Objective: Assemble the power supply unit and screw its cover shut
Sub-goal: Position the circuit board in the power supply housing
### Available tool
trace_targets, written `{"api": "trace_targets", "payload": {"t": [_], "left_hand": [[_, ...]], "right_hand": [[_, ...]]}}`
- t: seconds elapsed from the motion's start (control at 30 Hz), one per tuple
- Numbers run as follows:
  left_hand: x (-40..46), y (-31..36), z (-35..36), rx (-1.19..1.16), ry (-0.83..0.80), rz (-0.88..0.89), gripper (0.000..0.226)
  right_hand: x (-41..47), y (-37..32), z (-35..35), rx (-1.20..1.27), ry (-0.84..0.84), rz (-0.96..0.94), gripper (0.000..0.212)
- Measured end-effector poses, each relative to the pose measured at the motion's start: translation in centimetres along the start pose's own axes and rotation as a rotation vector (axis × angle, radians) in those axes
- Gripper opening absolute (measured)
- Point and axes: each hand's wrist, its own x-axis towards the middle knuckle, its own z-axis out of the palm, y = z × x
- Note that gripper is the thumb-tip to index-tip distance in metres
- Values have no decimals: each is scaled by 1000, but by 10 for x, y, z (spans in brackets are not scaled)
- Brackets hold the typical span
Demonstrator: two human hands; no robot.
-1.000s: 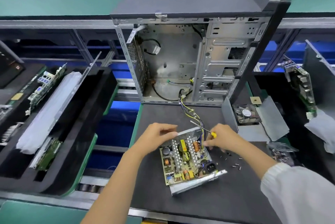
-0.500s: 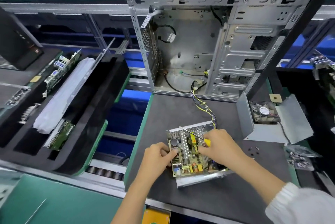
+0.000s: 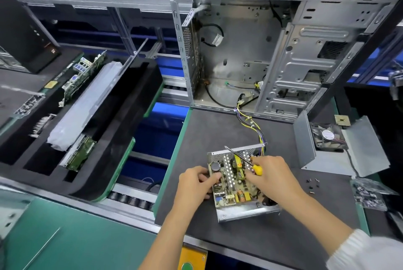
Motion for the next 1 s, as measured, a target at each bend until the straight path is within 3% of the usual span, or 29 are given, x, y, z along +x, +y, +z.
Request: {"api": "trace_targets", "payload": {"t": [0.17,0.4,0.47,0.57,0.63,0.8,1.0], "left_hand": [[0,0,2,13,7,36,22],[5,2,-2,33,-44,-14,32],[8,5,-4,42,-79,-53,34],[14,11,-8,46,-121,-92,37],[16,14,-10,30,-147,-119,41],[15,16,-10,-7,-162,-148,44],[17,12,-10,-54,-177,-140,44]], "right_hand": [[2,2,4,-97,-6,-2,27],[4,6,-3,-146,-95,-18,53],[5,14,-18,-72,-80,-10,46],[13,31,-42,102,241,49,20],[23,35,-48,197,328,97,8],[45,24,-29,476,42,260,10],[42,27,-12,725,114,327,18]]}}
